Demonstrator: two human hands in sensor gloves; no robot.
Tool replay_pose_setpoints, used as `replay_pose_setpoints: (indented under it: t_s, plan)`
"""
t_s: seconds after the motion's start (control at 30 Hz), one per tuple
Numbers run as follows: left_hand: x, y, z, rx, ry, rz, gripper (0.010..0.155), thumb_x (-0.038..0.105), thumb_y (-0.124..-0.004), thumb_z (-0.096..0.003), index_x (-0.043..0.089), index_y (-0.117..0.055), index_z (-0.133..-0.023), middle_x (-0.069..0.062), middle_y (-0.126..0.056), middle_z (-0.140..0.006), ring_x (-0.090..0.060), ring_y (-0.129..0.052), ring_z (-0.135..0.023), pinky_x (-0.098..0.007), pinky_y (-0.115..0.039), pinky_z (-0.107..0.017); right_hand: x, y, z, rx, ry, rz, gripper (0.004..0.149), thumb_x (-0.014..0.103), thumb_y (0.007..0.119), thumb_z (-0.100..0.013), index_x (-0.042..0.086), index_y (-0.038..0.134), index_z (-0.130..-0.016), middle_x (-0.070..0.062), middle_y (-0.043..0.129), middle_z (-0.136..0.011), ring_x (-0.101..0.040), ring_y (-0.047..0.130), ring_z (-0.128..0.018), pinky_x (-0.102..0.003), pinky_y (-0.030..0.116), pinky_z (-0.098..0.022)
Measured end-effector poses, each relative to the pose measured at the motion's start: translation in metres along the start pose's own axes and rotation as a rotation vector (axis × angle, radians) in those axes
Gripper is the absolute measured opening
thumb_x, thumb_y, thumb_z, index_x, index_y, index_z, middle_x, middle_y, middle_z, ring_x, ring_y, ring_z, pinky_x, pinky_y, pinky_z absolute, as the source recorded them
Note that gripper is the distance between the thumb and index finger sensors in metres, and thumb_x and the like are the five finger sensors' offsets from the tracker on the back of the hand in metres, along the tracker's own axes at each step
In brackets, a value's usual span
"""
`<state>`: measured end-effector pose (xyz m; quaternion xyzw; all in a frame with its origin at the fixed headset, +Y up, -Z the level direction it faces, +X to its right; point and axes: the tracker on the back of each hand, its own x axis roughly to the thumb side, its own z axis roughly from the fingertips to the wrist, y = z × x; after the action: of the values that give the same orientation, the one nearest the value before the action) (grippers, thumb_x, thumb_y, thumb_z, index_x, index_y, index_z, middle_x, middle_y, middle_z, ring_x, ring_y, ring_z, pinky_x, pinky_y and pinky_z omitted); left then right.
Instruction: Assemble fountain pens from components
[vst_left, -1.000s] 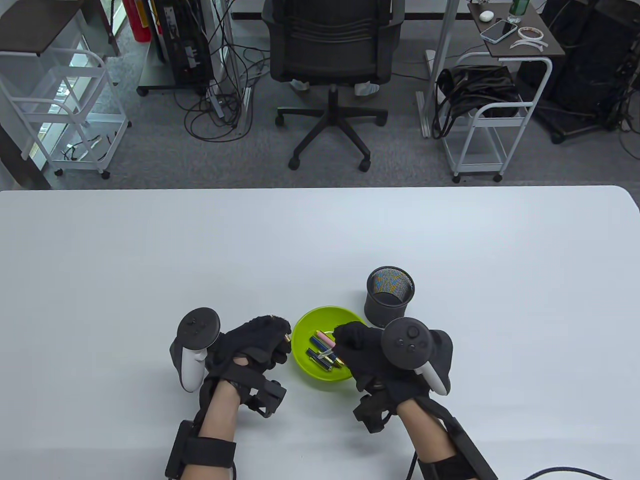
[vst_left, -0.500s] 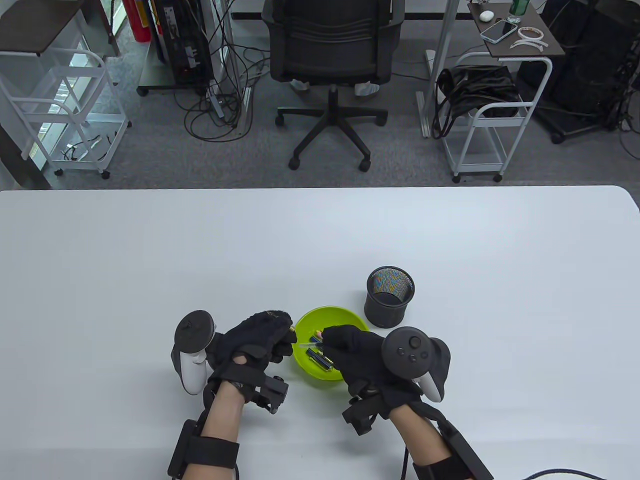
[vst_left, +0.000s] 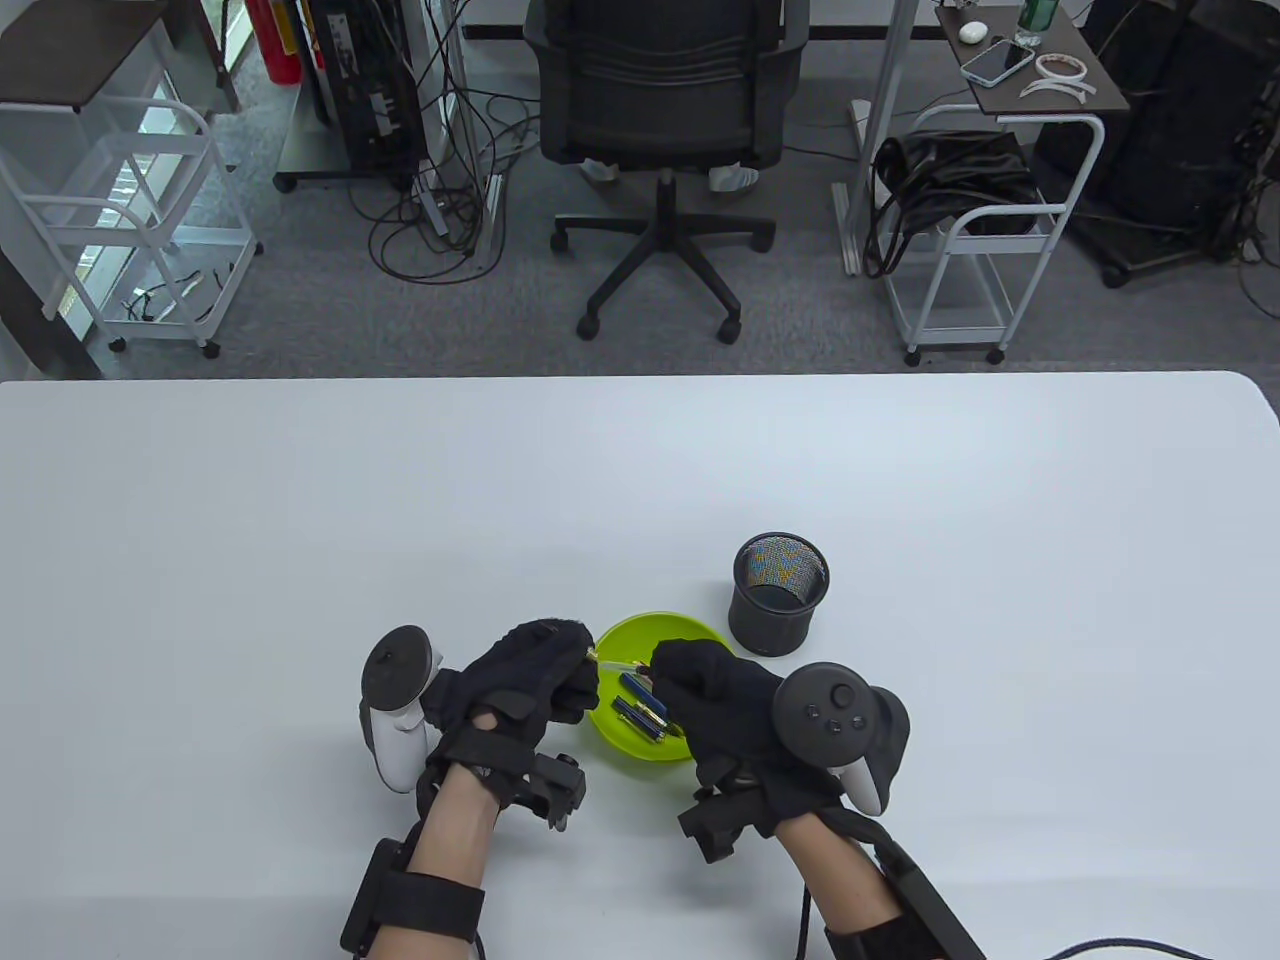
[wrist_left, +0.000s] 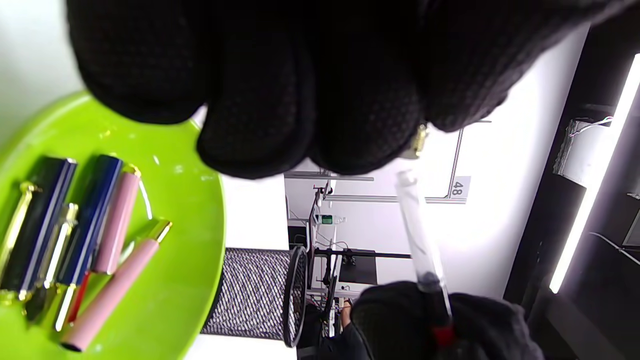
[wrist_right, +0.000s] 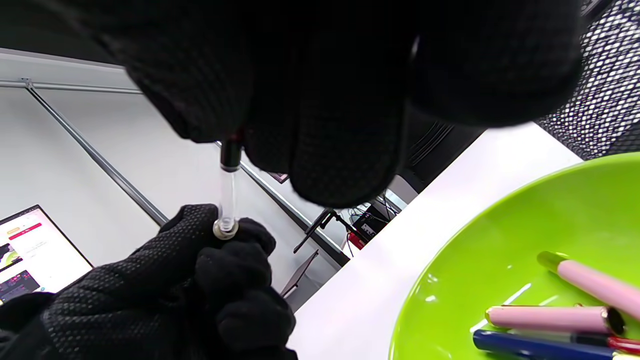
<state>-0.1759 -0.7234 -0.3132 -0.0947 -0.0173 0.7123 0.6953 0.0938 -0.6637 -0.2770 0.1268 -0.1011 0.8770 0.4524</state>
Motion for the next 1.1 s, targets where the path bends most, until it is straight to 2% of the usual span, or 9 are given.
replay_pose_setpoints:
  t_s: [0.17, 0.37, 0.5, 0.6, 0.8, 1.1]
  plan:
    - [0.003, -0.004, 0.001, -0.013, -0.016, 0.006, 0.043, 0.047, -0.078, -0.0533, 0.017, -0.083, -0.084, 0.001, -0.100, -0.063, -0.021, -0.100, -0.053, -0.046, -0.084, -0.044, 0.002, -0.001, 0.002, -0.040, -0.016, -0.001, 0.038, 0.035, 0.091, -0.039, 0.027, 0.086, -0.075, 0.002, 0.102, -0.068, -0.019, 0.109, -0.035, -0.038, 0.093, -0.016]
    - [-0.001, -0.006, 0.001, -0.033, -0.003, 0.097, 0.043, 0.047, -0.077, -0.0546, 0.018, -0.083, -0.086, 0.002, -0.102, -0.067, -0.022, -0.102, -0.055, -0.046, -0.085, -0.044, 0.004, -0.002, 0.004, -0.071, -0.027, 0.012, 0.038, 0.036, 0.090, -0.040, 0.027, 0.085, -0.076, 0.002, 0.101, -0.068, -0.018, 0.109, -0.035, -0.038, 0.094, -0.017]
    - [-0.004, -0.007, 0.001, -0.041, 0.010, 0.147, 0.043, 0.046, -0.077, -0.0551, 0.019, -0.082, -0.088, 0.002, -0.102, -0.070, -0.022, -0.101, -0.056, -0.046, -0.084, -0.045, 0.000, 0.002, 0.002, -0.021, -0.007, -0.007, 0.039, 0.037, 0.090, -0.040, 0.026, 0.085, -0.077, 0.001, 0.102, -0.068, -0.019, 0.109, -0.034, -0.039, 0.093, -0.016]
    - [-0.004, -0.008, 0.001, -0.049, 0.009, 0.159, 0.043, 0.047, -0.077, -0.0553, 0.019, -0.082, -0.088, 0.002, -0.101, -0.069, -0.022, -0.100, -0.056, -0.046, -0.084, -0.045, -0.003, 0.005, 0.000, 0.061, 0.015, -0.013, 0.041, 0.038, 0.088, -0.042, 0.023, 0.083, -0.080, 0.000, 0.102, -0.068, -0.020, 0.109, -0.035, -0.039, 0.093, -0.017]
    - [-0.004, -0.008, 0.002, -0.037, 0.011, 0.128, 0.043, 0.046, -0.076, -0.0551, 0.018, -0.080, -0.088, 0.001, -0.099, -0.068, -0.021, -0.099, -0.057, -0.046, -0.083, -0.046, -0.005, 0.016, -0.002, 0.161, 0.031, 0.014, 0.046, 0.036, 0.084, -0.044, 0.017, 0.081, -0.085, -0.001, 0.103, -0.067, -0.021, 0.109, -0.035, -0.040, 0.093, -0.017]
    - [-0.003, -0.010, 0.001, -0.042, -0.001, 0.059, 0.044, 0.047, -0.075, -0.0539, 0.019, -0.080, -0.087, 0.003, -0.098, -0.068, -0.020, -0.099, -0.058, -0.045, -0.083, -0.047, -0.005, 0.015, -0.007, 0.167, 0.056, 0.001, 0.044, 0.033, 0.082, -0.043, 0.014, 0.084, -0.082, -0.002, 0.105, -0.062, -0.018, 0.108, -0.032, -0.039, 0.093, -0.017]
